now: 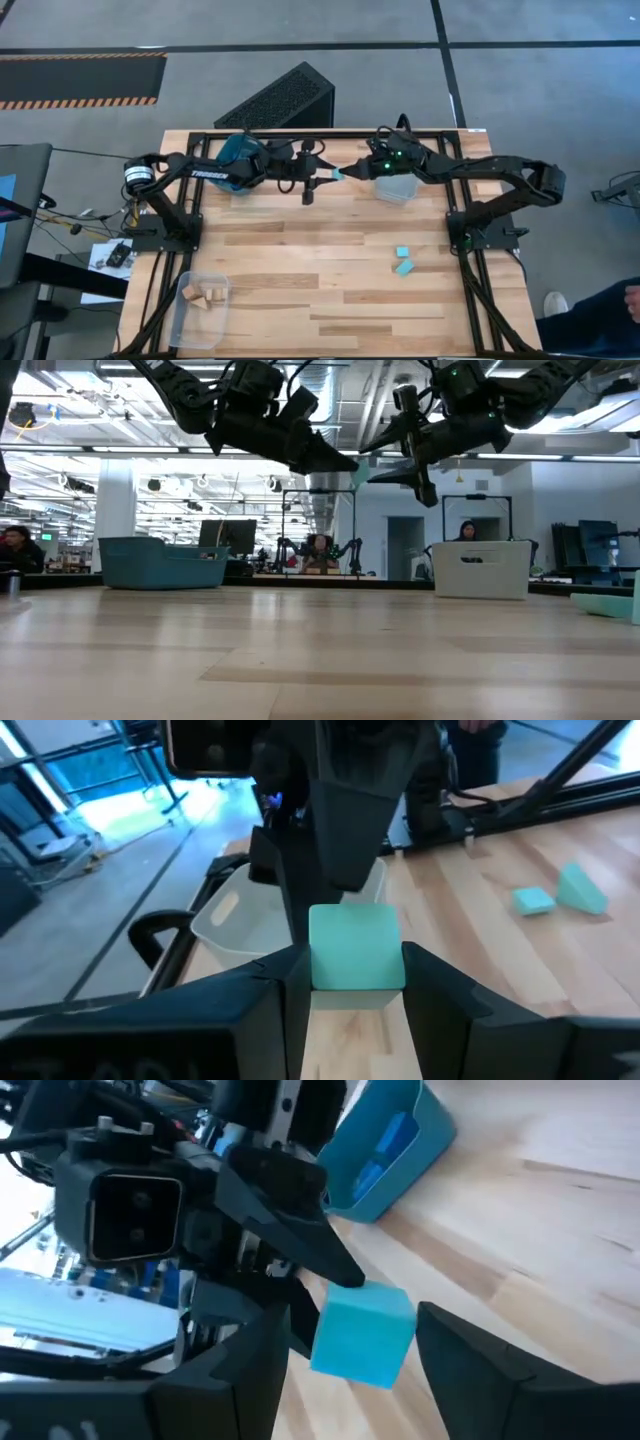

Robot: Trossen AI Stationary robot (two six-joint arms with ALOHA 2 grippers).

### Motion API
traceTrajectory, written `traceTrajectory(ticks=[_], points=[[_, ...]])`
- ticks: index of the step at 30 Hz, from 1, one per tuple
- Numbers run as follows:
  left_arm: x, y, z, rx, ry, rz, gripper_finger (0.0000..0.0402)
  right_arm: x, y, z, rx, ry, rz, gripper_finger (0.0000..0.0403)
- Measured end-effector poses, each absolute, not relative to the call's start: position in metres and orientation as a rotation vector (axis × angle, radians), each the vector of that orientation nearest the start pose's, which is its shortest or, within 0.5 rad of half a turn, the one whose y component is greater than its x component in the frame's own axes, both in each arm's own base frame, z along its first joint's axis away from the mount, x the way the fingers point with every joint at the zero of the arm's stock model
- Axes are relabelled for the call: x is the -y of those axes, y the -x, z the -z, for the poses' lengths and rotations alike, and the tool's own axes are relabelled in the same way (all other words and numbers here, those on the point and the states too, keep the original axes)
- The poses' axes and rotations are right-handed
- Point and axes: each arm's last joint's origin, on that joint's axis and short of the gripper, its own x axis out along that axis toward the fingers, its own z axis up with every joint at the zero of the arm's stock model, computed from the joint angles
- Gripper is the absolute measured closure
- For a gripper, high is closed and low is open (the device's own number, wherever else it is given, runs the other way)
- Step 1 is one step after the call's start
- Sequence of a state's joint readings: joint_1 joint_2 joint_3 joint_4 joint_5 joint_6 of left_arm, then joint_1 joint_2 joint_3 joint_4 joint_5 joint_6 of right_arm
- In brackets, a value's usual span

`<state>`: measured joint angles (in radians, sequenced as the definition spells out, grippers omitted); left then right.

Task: Sort & place blocks by color
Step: Put the top left light blue block into the gray bin

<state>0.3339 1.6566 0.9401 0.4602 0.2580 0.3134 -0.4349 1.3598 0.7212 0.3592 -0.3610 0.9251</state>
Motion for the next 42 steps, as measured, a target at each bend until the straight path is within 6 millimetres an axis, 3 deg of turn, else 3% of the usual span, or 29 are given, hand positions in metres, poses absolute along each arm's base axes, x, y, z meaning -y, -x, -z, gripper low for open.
traceTrajectory(ticks=[14,21,28,35,42], points=[[-0.102,-0.346,-0.229,-0.224,-0.251,-0.033,0.0294,0.104,-0.269,-0.237,-0.232,-1.046,0.158,0.0171],[-0.102,-0.346,-0.229,-0.222,-0.225,-0.037,0.0283,0.103,-0.269,-0.236,-0.241,-1.057,0.163,0.023],[-0.104,-0.346,-0.232,-0.206,-0.156,-0.111,0.023,0.11,-0.265,-0.236,-0.237,-1.05,0.189,0.0276],[-0.115,-0.337,-0.235,-0.249,0.01,-0.246,0.0177,0.118,-0.235,-0.243,-0.332,-0.993,0.306,0.0266],[-0.124,-0.312,-0.254,-0.297,0.138,-0.354,0.0169,0.112,-0.173,-0.243,-0.586,-0.882,0.689,0.0264]])
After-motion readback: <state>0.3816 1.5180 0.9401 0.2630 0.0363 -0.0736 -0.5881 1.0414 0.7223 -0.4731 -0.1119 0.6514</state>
